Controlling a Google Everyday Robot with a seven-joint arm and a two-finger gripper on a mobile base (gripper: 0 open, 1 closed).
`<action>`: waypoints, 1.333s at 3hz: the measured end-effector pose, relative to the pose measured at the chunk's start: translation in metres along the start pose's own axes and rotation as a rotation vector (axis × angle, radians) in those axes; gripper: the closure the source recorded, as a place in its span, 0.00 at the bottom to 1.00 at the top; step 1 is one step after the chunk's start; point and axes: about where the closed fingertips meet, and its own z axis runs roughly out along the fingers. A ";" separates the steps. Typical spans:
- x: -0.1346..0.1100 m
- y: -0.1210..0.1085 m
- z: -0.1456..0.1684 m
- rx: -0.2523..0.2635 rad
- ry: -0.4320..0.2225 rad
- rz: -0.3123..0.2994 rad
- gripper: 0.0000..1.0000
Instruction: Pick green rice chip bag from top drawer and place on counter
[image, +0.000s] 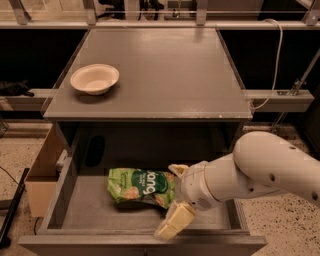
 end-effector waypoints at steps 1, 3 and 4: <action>0.001 -0.028 0.061 0.064 0.026 -0.003 0.00; -0.006 -0.046 0.065 0.076 0.020 -0.014 0.00; 0.002 -0.062 0.080 0.072 0.022 0.001 0.00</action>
Offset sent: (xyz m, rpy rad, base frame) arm 0.0516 0.0410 -0.0675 -0.0646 -0.0541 -0.0725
